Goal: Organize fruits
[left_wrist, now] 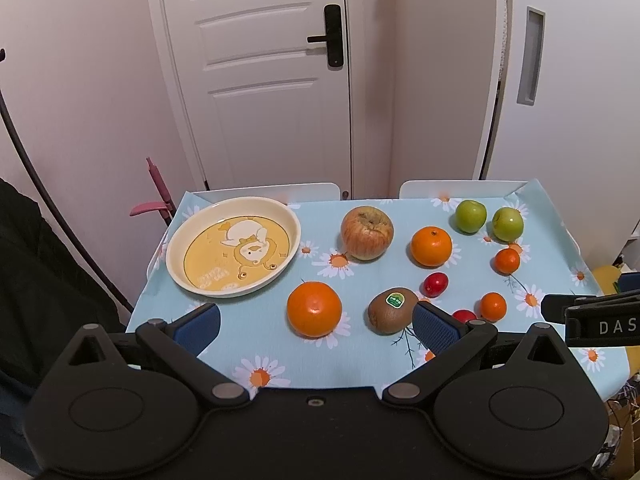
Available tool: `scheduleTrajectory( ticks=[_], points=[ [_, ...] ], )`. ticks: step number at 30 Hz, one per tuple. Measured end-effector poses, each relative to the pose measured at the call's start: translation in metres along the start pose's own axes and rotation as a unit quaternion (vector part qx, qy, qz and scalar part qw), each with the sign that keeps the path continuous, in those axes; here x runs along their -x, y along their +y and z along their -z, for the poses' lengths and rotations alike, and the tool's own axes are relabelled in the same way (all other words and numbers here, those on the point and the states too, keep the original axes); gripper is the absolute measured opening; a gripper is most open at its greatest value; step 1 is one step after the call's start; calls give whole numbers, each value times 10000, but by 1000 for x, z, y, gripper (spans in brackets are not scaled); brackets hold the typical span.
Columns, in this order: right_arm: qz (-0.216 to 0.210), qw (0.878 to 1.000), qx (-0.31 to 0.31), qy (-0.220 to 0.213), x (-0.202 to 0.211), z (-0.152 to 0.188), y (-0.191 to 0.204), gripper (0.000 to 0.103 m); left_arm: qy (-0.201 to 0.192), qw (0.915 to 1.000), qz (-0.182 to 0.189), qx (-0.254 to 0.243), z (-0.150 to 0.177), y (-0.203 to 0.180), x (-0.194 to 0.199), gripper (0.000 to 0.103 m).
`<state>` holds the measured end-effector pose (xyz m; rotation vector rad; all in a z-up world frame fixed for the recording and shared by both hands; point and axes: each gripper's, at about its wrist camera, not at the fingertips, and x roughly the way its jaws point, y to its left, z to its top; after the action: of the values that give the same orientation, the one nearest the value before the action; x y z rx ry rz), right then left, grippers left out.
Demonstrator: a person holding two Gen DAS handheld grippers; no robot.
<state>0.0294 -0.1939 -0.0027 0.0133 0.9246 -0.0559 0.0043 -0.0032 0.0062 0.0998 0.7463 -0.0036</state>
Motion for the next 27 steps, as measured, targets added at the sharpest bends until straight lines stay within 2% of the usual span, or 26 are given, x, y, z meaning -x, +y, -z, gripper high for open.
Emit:
scheduleTrajectory(
  ticks=[27],
  points=[
    [-42,10000,-30,2,0,-2,-2,103,5,10000,-18,19,-3,1,-1,103]
  ],
)
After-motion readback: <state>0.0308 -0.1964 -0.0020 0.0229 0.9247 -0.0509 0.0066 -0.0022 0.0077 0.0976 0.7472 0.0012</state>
